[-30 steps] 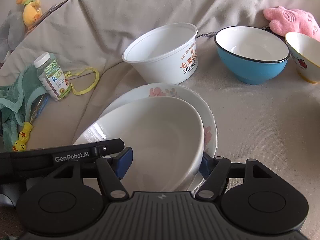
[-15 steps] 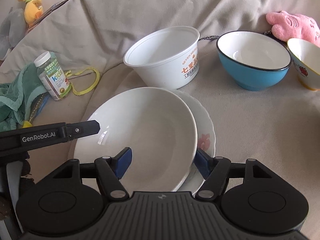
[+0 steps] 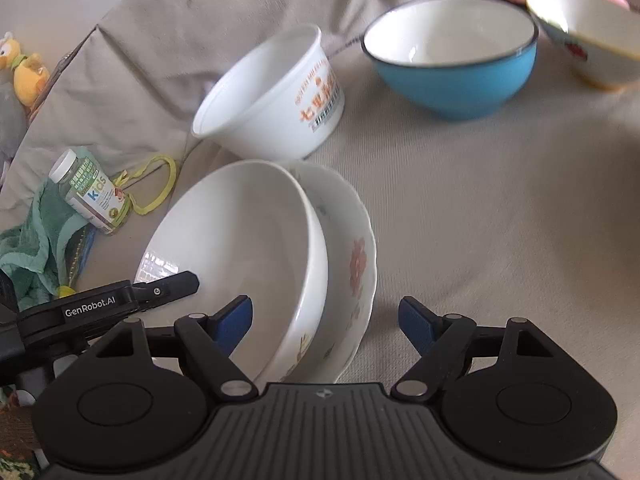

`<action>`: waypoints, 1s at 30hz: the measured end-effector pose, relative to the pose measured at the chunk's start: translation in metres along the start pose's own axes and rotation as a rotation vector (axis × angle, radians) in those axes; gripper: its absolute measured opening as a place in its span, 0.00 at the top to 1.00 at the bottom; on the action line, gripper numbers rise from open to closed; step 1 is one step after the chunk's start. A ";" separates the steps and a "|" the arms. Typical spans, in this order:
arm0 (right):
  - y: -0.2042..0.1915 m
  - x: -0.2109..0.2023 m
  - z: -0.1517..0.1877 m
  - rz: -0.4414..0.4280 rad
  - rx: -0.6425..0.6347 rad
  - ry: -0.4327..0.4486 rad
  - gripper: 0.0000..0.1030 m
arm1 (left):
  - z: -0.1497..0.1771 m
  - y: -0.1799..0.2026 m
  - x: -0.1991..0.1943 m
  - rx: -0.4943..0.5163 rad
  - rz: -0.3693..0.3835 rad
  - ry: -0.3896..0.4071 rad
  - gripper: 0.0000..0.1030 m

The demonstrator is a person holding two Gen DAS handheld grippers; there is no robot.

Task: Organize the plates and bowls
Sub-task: 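Open the left gripper and withdraw from the white bowl, then move the left gripper to the rim of the steel bowl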

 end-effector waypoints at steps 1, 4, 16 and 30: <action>-0.003 0.000 0.000 -0.017 -0.014 0.002 0.19 | -0.001 0.001 0.000 -0.002 -0.010 -0.005 0.61; -0.014 -0.003 0.002 -0.055 -0.034 -0.022 0.27 | -0.003 0.004 0.001 -0.011 -0.032 -0.034 0.59; 0.031 -0.026 -0.015 -0.017 -0.017 0.030 0.28 | -0.003 0.070 0.018 0.141 -0.020 -0.078 0.52; 0.091 -0.144 -0.036 0.002 -0.223 0.346 0.15 | -0.037 0.129 -0.026 0.403 -0.294 0.090 0.54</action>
Point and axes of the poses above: each gripper's, at about its wrist camera, not at the fingertips, and x roughly the way its jaws point, y to its right, z to its underside, the point moved 9 cm from there along x, roughly the way its jaws point, and after that the axes turned 14 degrees about x, right-handed, at the moved point
